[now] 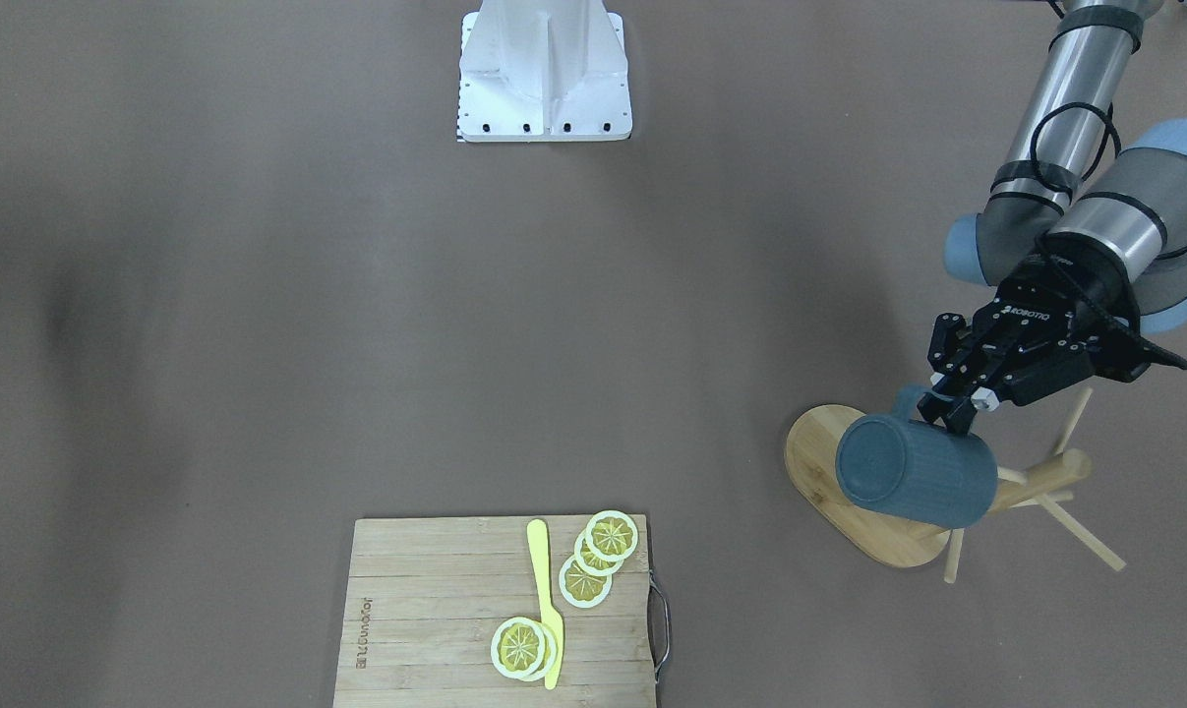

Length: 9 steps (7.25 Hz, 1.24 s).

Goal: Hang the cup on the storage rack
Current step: 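Lift the blue mug with the left gripper toward the wooden rack, then hook the mug handle onto a rack peg with the left gripper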

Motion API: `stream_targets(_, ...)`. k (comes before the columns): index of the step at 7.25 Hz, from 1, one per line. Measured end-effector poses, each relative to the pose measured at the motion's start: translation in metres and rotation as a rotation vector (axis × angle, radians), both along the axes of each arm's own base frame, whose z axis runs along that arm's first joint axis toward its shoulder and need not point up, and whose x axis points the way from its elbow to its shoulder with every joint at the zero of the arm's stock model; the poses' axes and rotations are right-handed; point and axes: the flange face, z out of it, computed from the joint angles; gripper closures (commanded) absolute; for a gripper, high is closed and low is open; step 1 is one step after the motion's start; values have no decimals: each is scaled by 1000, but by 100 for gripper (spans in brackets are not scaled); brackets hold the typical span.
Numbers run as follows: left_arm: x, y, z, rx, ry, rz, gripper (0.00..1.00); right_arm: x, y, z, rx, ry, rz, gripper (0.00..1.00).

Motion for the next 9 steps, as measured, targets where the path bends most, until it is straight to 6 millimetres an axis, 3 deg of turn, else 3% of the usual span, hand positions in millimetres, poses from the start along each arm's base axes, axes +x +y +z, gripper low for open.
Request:
stream_targets(7,-15,-7,31,-35,-33,-4,100,0,0,-1,-4,-1,5,0)
stream_targets(8,-16,-6,38,-38,-35,-4,96,0,0,-1,-4,-1,5,0)
stream_targets(9,-17,-4,43,-40,-38,-5,68,0,0,-1,-4,-1,6,0)
